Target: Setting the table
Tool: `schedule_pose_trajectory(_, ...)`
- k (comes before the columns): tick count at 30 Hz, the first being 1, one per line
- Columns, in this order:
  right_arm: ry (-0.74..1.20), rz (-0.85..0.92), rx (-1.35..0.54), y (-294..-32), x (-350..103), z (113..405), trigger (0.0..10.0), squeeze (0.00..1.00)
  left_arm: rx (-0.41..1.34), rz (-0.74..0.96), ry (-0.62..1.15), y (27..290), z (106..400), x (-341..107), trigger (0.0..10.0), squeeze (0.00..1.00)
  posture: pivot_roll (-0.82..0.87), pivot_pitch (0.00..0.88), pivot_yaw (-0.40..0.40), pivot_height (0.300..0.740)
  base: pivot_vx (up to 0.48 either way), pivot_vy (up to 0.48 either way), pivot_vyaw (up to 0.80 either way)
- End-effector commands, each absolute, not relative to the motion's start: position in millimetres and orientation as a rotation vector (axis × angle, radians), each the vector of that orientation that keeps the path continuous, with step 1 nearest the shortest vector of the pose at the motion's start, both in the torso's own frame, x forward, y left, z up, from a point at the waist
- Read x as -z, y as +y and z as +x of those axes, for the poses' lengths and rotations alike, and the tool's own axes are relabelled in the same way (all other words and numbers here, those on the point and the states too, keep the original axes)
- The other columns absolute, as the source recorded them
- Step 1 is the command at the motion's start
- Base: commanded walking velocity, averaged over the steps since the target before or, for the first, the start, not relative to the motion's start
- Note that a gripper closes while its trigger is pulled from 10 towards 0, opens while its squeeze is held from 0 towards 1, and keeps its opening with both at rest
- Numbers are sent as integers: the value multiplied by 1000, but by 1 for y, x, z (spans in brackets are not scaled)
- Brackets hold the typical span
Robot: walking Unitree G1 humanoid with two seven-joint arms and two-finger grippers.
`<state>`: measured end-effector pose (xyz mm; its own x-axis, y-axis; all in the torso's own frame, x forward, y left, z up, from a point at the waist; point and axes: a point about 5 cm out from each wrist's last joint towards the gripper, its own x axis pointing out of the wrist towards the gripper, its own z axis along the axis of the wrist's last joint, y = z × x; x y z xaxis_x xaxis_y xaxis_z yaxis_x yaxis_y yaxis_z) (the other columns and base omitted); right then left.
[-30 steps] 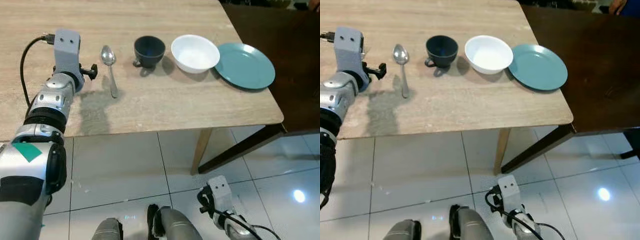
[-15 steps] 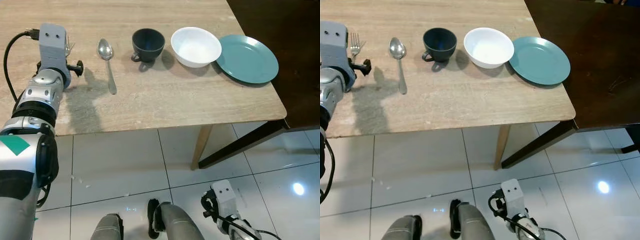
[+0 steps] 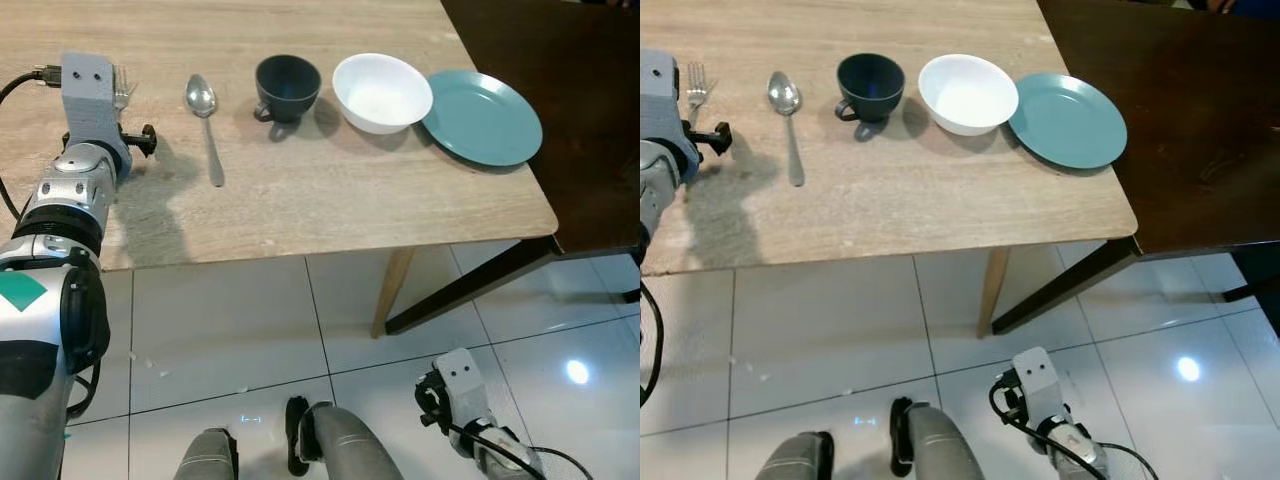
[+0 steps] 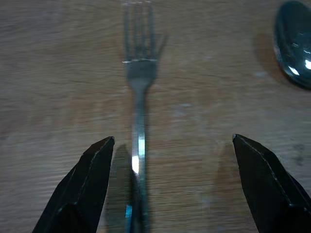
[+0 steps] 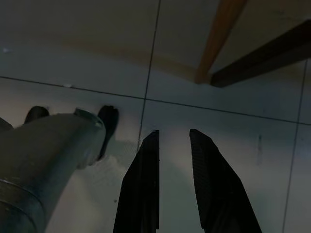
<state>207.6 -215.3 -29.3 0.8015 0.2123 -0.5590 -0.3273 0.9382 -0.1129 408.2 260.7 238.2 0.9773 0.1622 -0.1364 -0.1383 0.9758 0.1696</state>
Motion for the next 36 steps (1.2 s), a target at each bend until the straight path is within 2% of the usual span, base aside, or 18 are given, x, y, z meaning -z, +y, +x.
schedule_pose_trajectory(1, 614, -202, -270, -223, 34, 199, 10000, 0, -143, 184, 214, 262, 405, -222, 10000, 0, -117, 196, -129, 740, 0, 0, 0)
schedule_pose_trajectory(14, 611, -195, -284, -218, 32, 200, 10000, 0, -257, 220, 207, 280, 401, -233, 10000, 0, -112, 190, -129, 740, 0, 0, 0)
schedule_pose_trajectory(18, 619, -197, -288, -220, 32, 198, 10000, 0, -327, 98, 216, 290, 398, -231, 10000, 0, -114, 205, -133, 740, 0, 0, 0)
schedule_pose_trajectory(27, 624, -191, -280, -220, 32, 196, 10000, 0, -281, 12, 295, 285, 396, -218, 10000, 0, -117, 215, -130, 740, 0, 0, 0)
schedule_pose_trajectory(36, 619, -184, -276, -217, 31, 197, 10000, 0, -255, 87, 360, 288, 394, -214, 10000, 0, -114, 225, -120, 740, 0, 0, 0)
